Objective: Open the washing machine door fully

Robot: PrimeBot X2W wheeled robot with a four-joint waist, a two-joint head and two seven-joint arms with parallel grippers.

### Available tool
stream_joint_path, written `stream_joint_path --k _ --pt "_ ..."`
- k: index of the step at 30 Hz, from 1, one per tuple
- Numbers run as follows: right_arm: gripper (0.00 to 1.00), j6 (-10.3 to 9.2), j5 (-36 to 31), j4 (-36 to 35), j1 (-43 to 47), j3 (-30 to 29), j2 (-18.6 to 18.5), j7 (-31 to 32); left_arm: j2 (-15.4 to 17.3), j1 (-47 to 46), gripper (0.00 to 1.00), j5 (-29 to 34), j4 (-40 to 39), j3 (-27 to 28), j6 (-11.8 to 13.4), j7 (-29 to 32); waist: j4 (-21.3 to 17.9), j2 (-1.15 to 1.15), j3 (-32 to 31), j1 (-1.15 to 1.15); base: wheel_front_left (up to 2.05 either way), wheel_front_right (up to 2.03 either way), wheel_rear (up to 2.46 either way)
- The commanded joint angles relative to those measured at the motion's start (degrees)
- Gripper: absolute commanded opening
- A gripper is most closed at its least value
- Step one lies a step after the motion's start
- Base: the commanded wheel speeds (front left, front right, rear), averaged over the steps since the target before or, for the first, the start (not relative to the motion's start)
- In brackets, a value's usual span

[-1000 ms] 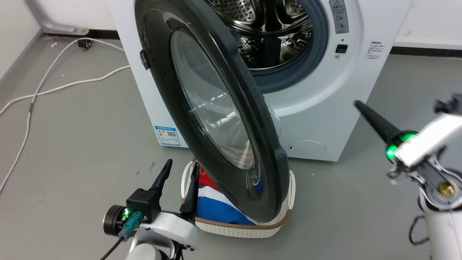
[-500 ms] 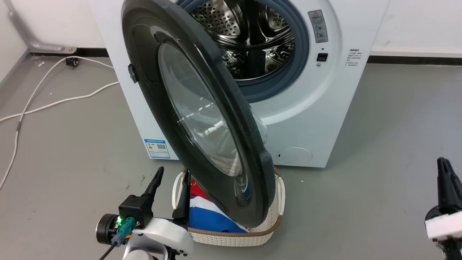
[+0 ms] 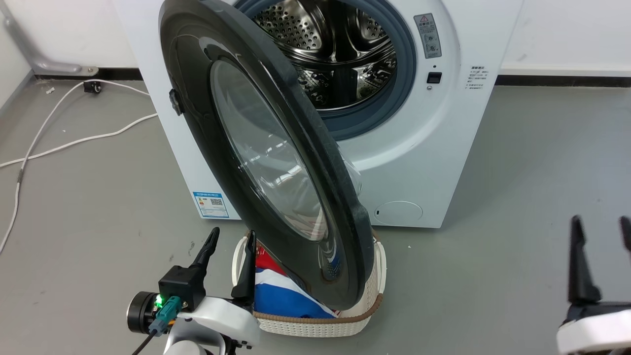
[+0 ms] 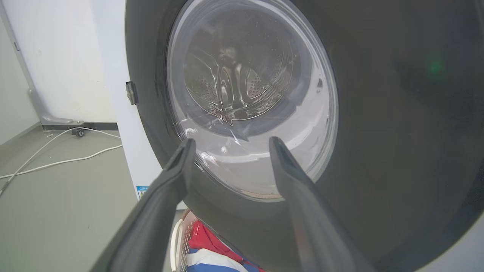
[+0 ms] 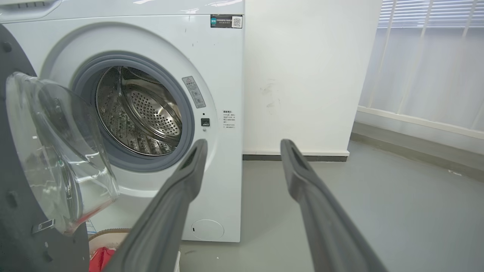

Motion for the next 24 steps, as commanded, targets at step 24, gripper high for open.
stream_joint_path --k 24 --pt "1.00 -0.01 -1.8 10.0 2.4 6.8 0.6 -5.2 0.0 -0.3 1.00 0.7 1.2 0.7 -0.1 -0.1 0.3 0.00 -0.8 0.00 0.00 0.00 0.00"
